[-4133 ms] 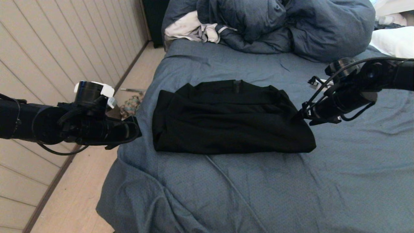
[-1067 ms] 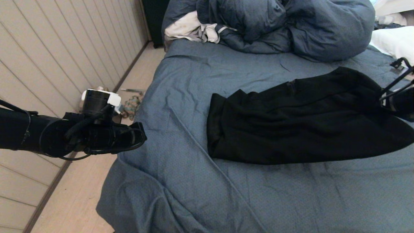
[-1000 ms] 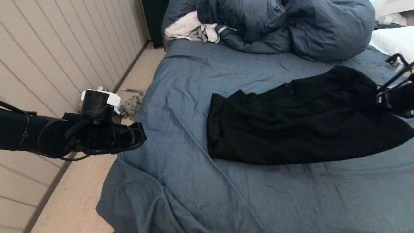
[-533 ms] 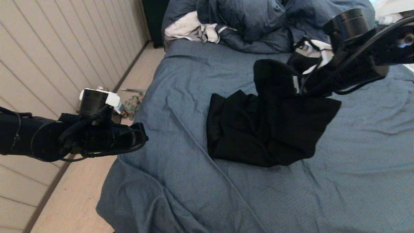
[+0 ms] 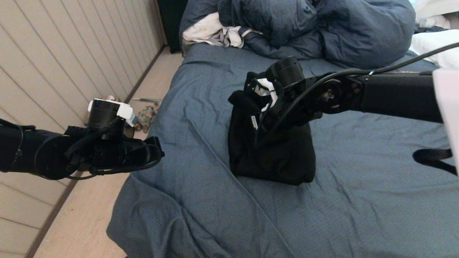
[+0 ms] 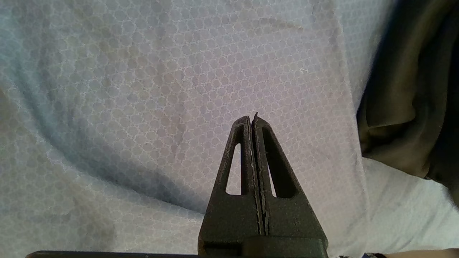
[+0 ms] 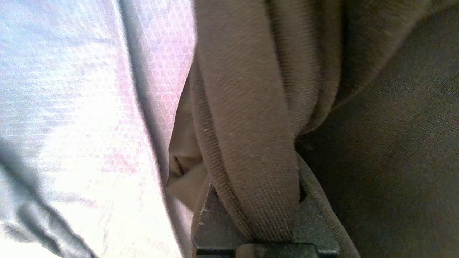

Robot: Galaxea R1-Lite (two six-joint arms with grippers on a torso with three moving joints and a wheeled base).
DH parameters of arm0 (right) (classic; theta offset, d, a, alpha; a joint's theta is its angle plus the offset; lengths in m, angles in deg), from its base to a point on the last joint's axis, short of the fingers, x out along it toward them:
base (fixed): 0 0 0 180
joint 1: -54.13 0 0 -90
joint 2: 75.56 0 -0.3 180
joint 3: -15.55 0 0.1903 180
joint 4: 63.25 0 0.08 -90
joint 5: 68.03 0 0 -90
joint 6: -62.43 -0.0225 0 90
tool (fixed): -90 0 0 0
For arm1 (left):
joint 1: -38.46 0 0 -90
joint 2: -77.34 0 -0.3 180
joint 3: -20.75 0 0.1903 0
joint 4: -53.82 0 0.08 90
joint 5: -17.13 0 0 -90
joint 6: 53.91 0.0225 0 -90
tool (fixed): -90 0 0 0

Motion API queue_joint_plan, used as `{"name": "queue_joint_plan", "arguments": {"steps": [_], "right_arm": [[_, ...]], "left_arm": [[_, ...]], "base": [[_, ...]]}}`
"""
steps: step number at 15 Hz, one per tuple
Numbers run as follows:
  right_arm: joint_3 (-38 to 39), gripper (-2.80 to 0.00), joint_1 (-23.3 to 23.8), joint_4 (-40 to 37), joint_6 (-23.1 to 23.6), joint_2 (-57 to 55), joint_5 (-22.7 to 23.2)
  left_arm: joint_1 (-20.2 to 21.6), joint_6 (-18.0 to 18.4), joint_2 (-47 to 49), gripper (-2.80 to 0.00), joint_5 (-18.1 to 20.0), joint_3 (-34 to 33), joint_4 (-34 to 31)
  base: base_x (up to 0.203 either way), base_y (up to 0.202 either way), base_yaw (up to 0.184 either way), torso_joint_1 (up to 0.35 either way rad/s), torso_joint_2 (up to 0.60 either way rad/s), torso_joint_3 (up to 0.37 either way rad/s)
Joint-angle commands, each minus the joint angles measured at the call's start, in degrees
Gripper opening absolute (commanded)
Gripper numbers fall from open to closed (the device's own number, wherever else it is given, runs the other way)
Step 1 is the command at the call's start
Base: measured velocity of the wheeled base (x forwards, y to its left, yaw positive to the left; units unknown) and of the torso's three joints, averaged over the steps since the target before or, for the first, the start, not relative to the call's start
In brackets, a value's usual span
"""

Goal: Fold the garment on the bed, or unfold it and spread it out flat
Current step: Fold the black sweatshirt

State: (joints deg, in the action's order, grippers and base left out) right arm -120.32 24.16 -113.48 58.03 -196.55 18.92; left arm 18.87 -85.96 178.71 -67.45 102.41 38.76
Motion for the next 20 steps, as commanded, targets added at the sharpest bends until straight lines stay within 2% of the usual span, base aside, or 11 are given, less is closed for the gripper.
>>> {"name": "queue_joint_plan", "arguments": {"steps": [1,2,3,7,13,20], "right_arm": [[0.0,-2.8,-0.3,0.0,-0.2,-2.6,0.0],[0.1,-2.8,-0.4,-0.3,-0.6,-2.8,-0.3],[0.1,0.0,-0.4,-0.4,-0.6,-2.8,-0.9],[0.1,0.0,-0.2,0.8,-2.0,-1.3,-1.6],[0.2,0.0,-1.4,1.1,-4.1,7.4,-1.7],[0.2,0.0,-1.9,1.2,-5.0,8.1,-1.8]], "left_arm": [[0.0,-0.2,0.5,-2.8,0.0,0.0,0.1],[0.0,-0.2,0.5,-2.8,0.0,0.0,0.1],[0.0,-0.2,0.5,-2.8,0.0,0.0,0.1],[0.0,-0.2,0.8,-2.8,0.0,0.1,0.0],[0.0,-0.2,1.4,-2.8,0.0,0.2,0.1],[0.0,-0.1,1.6,-2.8,0.0,0.2,0.1]], "base": [[0.0,0.0,0.0,0.0,0.0,0.0],[0.0,0.0,0.0,0.0,0.0,0.0],[0.0,0.0,0.0,0.0,0.0,0.0],[0.0,0.0,0.0,0.0,0.0,0.0],[0.0,0.0,0.0,0.0,0.0,0.0],[0.0,0.0,0.0,0.0,0.0,0.0]]}}
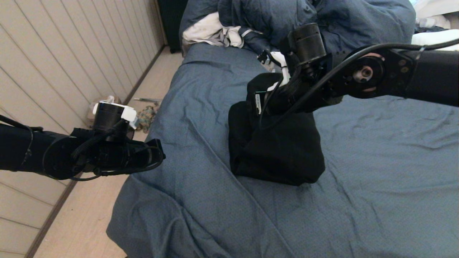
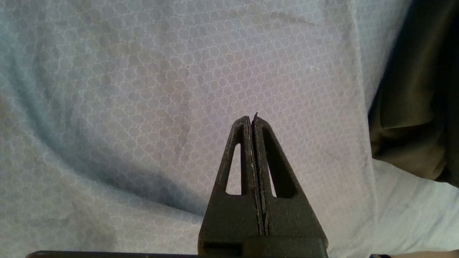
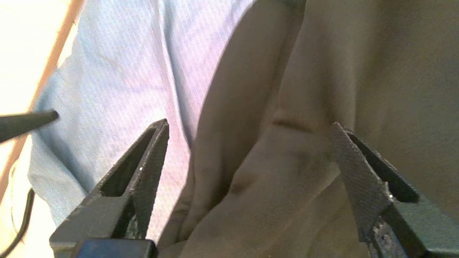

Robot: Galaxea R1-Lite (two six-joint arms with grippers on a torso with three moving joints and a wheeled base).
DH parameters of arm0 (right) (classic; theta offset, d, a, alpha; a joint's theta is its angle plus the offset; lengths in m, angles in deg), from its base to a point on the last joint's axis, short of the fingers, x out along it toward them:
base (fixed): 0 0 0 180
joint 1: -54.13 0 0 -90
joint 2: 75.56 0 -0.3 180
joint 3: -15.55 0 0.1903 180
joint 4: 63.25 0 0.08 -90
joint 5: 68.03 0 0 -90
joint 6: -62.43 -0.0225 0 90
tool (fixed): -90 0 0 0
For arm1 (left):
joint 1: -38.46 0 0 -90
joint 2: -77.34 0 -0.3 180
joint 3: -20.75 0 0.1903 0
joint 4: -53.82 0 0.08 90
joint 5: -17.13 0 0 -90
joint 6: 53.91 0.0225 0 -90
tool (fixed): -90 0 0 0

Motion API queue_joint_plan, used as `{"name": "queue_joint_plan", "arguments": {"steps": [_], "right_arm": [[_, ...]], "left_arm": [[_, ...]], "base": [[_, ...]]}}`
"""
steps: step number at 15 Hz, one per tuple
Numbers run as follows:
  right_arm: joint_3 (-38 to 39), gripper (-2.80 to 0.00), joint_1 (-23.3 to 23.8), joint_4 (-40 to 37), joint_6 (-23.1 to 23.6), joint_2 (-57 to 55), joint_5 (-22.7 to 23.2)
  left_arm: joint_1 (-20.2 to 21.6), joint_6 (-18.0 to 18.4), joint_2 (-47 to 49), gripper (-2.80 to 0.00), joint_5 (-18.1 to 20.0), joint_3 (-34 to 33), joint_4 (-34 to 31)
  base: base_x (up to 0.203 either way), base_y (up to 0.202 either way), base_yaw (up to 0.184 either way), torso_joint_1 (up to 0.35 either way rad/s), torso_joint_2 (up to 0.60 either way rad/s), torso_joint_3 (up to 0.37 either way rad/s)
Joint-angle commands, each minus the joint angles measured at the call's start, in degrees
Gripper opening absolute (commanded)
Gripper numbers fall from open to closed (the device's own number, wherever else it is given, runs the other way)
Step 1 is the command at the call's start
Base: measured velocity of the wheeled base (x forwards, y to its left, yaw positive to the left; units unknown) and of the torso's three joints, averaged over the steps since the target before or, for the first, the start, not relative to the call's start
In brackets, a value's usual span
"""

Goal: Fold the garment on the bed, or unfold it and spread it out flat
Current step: Fold the black sweatshirt

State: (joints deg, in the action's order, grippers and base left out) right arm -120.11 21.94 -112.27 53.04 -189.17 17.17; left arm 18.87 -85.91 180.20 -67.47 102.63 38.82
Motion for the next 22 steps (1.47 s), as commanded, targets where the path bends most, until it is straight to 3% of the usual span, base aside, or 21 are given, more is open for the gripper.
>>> {"name": "queue_joint_plan", "arguments": {"steps": [1,2,3,8,11,19,22], "right_arm": [[0.0,0.0,0.7,0.2,-0.3,1.7,-0.2],[0.0,0.0,1.3,0.3,-1.4,2.5,-0.9],[0.0,-2.8,2.5,0.6,-3.2,3.4,-2.1],[0.2,-2.8,7.7,1.0,-4.8,3.3,-2.8],[0.3,-2.8,7.7,1.2,-5.5,0.7,-2.9],[0.4,-2.8,-0.7,5.5,-7.0,-11.6,-4.0],[0.4,-2.8,-3.0,5.9,-8.2,-15.6,-6.8]], "left_arm": [[0.0,-0.3,0.1,-2.8,0.0,-0.1,0.1],[0.0,-0.3,0.2,-2.8,0.0,-0.1,0.1],[0.0,-0.3,0.2,-2.8,0.0,-0.1,0.1],[0.0,-0.3,0.6,-2.8,0.0,0.0,0.1],[0.0,-0.3,0.9,-2.8,0.1,0.1,0.1],[0.1,-0.3,1.0,-2.8,0.1,0.3,0.2],[0.1,-0.3,0.9,-2.8,0.0,0.5,0.2]], "base": [[0.0,0.0,0.0,0.0,0.0,0.0],[0.0,0.0,0.0,0.0,0.0,0.0],[0.0,0.0,0.0,0.0,0.0,0.0],[0.0,0.0,0.0,0.0,0.0,0.0],[0.0,0.0,0.0,0.0,0.0,0.0],[0.0,0.0,0.0,0.0,0.0,0.0],[0.0,0.0,0.0,0.0,0.0,0.0]]}}
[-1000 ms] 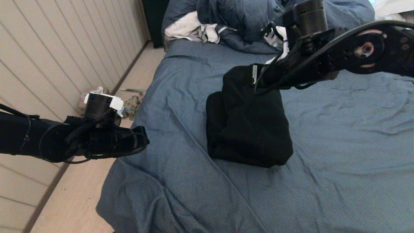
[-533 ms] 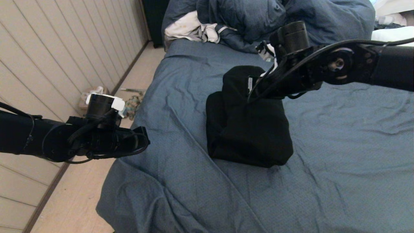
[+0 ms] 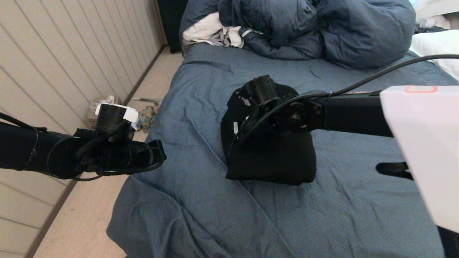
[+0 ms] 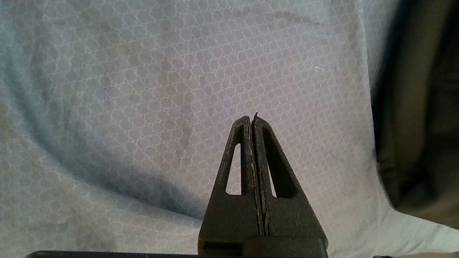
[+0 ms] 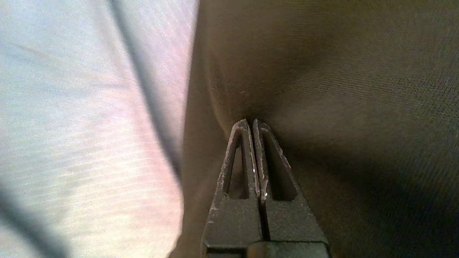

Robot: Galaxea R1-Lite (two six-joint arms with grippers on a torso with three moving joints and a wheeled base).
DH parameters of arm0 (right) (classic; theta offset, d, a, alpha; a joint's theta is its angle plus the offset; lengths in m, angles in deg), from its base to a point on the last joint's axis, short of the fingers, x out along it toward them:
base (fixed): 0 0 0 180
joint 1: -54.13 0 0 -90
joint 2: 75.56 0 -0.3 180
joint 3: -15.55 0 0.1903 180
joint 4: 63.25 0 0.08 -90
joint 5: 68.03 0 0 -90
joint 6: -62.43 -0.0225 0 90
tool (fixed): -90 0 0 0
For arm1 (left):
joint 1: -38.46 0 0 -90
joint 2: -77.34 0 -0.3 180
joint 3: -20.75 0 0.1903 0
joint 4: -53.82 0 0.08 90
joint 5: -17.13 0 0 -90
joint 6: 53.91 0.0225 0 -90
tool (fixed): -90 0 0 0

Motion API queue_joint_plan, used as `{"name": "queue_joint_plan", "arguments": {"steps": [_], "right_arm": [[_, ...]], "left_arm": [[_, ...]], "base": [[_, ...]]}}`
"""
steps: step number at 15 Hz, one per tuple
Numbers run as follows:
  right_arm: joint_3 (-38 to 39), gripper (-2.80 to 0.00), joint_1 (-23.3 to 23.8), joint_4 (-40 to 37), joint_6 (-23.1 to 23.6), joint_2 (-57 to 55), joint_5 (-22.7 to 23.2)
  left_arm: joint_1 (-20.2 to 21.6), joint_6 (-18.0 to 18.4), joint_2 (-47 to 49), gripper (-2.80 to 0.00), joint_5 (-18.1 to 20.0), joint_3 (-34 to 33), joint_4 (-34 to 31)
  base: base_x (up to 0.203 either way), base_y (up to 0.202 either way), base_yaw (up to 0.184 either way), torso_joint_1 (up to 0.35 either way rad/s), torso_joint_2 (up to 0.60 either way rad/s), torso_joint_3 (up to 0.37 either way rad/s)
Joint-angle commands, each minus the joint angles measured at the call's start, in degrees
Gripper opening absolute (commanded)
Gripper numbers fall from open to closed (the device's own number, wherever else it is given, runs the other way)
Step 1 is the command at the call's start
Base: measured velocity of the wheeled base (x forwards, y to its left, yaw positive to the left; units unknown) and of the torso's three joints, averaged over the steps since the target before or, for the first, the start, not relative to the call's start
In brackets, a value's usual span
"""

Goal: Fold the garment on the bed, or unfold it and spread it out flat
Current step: Fold the black sweatshirt

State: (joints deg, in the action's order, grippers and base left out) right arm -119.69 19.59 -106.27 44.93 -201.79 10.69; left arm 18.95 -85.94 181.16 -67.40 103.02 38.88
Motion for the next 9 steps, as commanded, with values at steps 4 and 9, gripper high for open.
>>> {"name": "queue_joint_plan", "arguments": {"steps": [4,9], "right_arm": [[0.0,-2.8,-0.3,2.3,-0.1,-0.3,-0.5],[-0.1,-2.8,3.7,2.5,0.9,12.3,-0.5]], "left_arm": [[0.0,-0.2,0.4,-2.8,0.0,0.1,0.1],[0.0,-0.1,0.9,-2.8,0.0,0.2,0.1]], "base": [[0.0,0.0,0.0,0.0,0.0,0.0],[0.0,0.0,0.0,0.0,0.0,0.0]]}}
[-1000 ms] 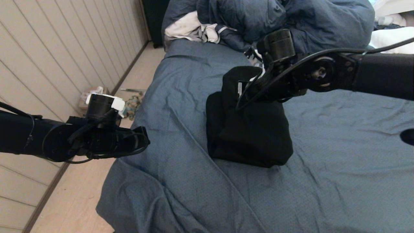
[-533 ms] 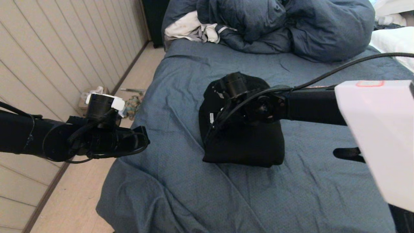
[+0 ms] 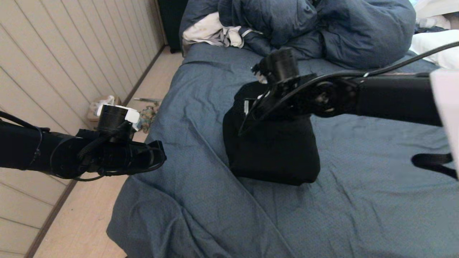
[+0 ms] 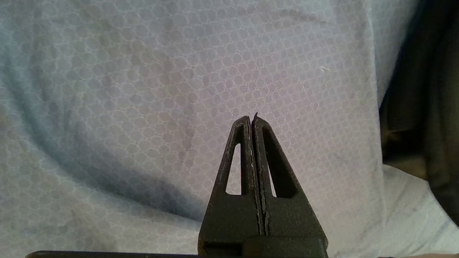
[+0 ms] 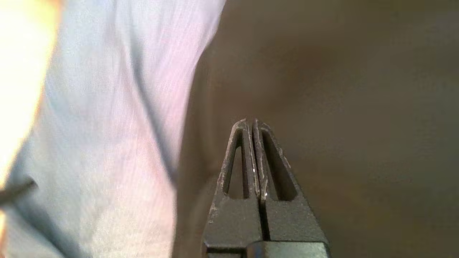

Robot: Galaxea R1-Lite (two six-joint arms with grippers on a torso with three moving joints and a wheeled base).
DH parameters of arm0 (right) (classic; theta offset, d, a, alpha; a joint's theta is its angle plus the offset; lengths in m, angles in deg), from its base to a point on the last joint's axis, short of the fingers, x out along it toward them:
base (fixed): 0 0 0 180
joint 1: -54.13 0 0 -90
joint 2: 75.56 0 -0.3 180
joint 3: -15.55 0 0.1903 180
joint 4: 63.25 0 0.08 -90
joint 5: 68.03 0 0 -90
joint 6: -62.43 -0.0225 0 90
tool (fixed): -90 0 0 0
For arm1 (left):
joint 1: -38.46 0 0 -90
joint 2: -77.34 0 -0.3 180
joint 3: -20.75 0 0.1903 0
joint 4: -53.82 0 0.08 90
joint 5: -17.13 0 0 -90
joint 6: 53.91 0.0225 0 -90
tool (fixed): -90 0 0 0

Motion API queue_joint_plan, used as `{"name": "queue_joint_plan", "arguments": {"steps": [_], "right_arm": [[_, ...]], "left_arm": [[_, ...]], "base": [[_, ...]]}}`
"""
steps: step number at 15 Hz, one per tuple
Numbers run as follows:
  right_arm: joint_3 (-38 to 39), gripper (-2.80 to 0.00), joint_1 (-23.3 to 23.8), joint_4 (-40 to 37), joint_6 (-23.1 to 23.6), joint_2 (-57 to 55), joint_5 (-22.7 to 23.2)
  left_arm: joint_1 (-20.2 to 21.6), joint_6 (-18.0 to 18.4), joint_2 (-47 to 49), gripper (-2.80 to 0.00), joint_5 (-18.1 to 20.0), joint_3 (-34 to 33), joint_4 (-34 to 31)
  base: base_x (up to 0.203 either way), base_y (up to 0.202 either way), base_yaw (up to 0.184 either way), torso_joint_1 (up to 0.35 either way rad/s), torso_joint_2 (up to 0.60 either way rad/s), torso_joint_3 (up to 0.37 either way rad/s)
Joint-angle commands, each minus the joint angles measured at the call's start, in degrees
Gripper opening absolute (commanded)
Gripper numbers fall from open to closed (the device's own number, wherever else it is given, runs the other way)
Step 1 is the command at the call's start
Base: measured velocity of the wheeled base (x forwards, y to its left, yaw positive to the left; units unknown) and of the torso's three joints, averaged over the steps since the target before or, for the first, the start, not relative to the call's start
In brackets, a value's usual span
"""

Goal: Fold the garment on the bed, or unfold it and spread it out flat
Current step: Fold the black sweatshirt

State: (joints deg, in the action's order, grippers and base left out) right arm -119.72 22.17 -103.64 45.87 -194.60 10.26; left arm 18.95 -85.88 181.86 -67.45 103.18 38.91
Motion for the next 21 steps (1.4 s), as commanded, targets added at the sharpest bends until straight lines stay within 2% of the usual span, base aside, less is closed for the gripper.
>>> {"name": "queue_joint_plan", "arguments": {"steps": [1,4,6,9,13,17,21], "right_arm": [[0.3,-2.8,2.7,-0.4,0.3,7.8,0.0],[2.4,-2.8,8.8,-1.2,0.9,11.6,0.4],[7.5,-2.8,10.0,-1.8,0.8,12.9,0.5],[16.6,-2.8,10.6,0.0,0.5,12.2,0.9],[21.6,-2.8,10.7,9.9,0.4,2.6,2.0],[31.1,-2.8,10.8,18.2,-0.1,-3.1,3.7],[31.1,-2.8,10.8,19.9,-0.3,-3.2,4.0]], "left_arm": [[0.0,-0.2,0.2,-2.8,0.0,0.0,0.1],[0.0,-0.3,0.0,-2.8,0.0,-0.2,0.1],[0.0,-0.3,0.3,-2.8,0.0,-0.1,0.6],[0.1,-0.3,1.6,-2.8,0.0,-0.5,2.7],[0.0,0.1,3.2,-2.8,-0.3,-1.2,5.7],[0.1,0.2,3.3,-2.8,-0.3,-1.2,5.7],[0.0,0.2,3.5,-2.8,-0.3,-1.2,5.7]], "base": [[0.0,0.0,0.0,0.0,0.0,0.0],[0.0,0.0,0.0,0.0,0.0,0.0],[0.0,0.0,0.0,0.0,0.0,0.0],[0.0,0.0,0.0,0.0,0.0,0.0],[0.0,0.0,0.0,0.0,0.0,0.0],[0.0,0.0,0.0,0.0,0.0,0.0],[0.0,0.0,0.0,0.0,0.0,0.0]]}}
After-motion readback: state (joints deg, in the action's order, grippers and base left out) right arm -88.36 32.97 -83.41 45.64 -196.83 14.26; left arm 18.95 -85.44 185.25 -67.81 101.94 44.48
